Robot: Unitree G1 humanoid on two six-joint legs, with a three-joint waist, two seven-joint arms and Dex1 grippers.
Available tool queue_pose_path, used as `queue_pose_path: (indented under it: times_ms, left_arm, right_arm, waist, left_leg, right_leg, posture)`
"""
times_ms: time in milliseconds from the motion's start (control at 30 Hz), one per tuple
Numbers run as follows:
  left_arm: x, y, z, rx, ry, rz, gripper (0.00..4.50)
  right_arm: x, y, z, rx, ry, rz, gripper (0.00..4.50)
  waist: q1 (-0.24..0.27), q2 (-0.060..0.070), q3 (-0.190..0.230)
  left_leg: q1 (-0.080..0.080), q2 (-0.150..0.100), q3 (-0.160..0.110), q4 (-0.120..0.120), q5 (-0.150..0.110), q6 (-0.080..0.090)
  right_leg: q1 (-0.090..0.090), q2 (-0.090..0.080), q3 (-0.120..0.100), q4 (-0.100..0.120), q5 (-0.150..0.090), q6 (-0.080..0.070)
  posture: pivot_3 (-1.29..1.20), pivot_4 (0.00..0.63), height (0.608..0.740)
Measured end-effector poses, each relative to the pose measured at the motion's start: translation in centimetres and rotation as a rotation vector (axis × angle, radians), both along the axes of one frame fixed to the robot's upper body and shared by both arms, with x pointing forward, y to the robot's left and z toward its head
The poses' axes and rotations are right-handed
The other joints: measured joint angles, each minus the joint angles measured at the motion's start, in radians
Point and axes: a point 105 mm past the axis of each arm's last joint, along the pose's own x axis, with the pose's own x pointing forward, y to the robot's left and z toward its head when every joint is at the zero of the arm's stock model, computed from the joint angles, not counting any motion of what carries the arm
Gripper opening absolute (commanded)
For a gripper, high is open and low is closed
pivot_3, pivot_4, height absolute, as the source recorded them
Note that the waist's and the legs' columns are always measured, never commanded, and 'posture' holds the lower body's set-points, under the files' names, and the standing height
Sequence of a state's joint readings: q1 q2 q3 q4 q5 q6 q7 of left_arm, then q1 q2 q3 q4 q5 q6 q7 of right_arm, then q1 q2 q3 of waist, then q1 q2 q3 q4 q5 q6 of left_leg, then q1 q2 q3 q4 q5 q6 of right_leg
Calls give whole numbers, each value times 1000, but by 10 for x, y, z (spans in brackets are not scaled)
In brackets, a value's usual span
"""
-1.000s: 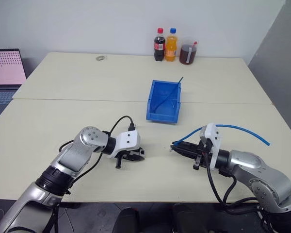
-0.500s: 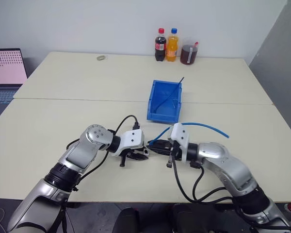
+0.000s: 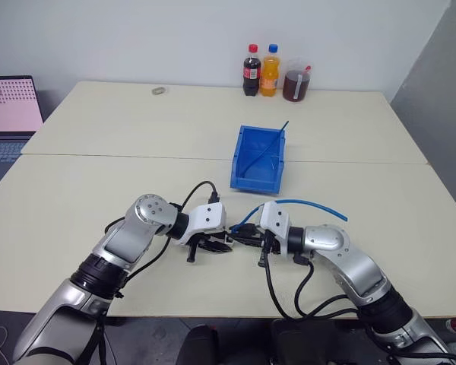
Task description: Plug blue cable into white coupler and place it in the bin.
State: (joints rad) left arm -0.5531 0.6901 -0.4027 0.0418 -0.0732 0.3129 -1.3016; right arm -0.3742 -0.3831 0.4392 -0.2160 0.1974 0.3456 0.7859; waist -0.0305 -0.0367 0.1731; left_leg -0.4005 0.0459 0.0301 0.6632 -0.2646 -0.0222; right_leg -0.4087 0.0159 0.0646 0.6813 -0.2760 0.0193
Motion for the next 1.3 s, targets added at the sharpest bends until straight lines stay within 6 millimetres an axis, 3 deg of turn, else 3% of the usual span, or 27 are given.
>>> queue_pose_path:
  times_ms: [500,1300]
  left_arm:
    - [2,0,-2,-12,12,5,788]
    - [1,1,-6,-25,9,-6,787]
  right_arm:
    - [1,4,-1,-75,-70,49,111]
    - [8,7,-6,-166,-4,169,110]
  waist:
    - [0,0,-2]
    - [1,8,-11]
  left_leg:
    - [2,0,0,1,0,0]
    - [3,0,0,1,0,0]
  right_leg:
    - [2,0,0,0,0,0]
    - [3,0,-1,1,0,0]
  posture:
    - [0,150,740]
    - [0,150,740]
